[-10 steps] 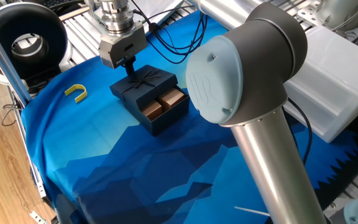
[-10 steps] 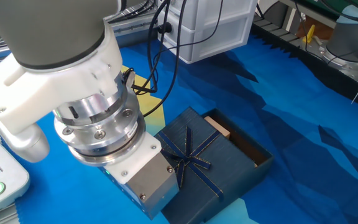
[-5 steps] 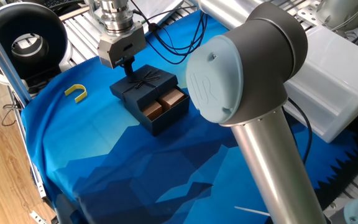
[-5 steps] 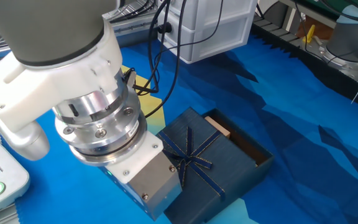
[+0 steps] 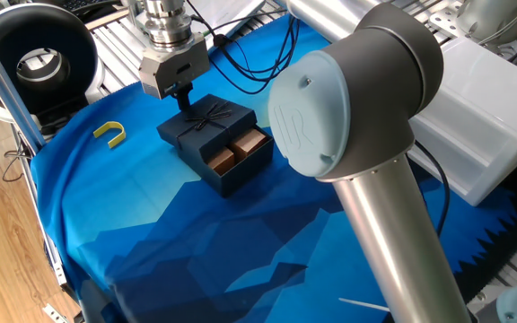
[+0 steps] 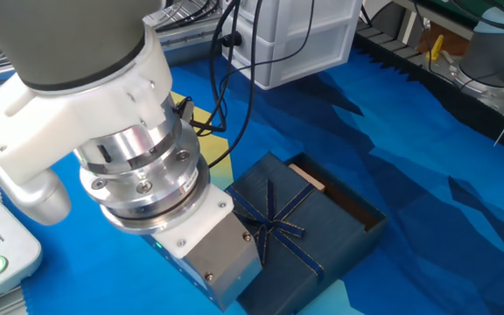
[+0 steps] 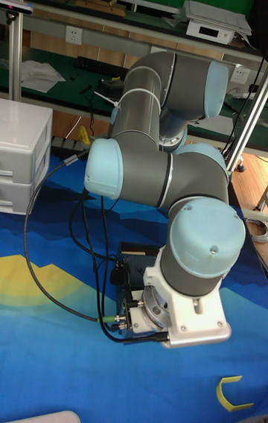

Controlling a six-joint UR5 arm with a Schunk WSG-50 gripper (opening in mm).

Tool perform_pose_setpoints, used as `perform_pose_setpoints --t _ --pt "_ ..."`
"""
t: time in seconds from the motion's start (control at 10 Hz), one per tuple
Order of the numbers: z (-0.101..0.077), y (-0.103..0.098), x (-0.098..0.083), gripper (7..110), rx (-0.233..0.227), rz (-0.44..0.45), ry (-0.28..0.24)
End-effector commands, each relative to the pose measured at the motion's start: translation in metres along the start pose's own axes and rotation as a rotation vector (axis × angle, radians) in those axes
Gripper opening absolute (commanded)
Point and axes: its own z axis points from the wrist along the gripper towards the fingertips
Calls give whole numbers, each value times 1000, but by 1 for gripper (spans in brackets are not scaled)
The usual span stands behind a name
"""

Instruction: Slide the outer casing onto the gift box

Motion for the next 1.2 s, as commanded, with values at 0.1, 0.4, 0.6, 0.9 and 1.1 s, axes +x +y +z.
perform_pose_setpoints --t 0.1,0.4,0.6,0.9,1.1 --pt "-6 -1 8 7 -4 -10 23" --pt "-10 1 11 7 -10 -16 26" --pt "-12 4 12 7 -21 -18 27" --pt "-12 4 13 7 -21 -18 34" --pt "-11 1 14 7 -10 -15 38"
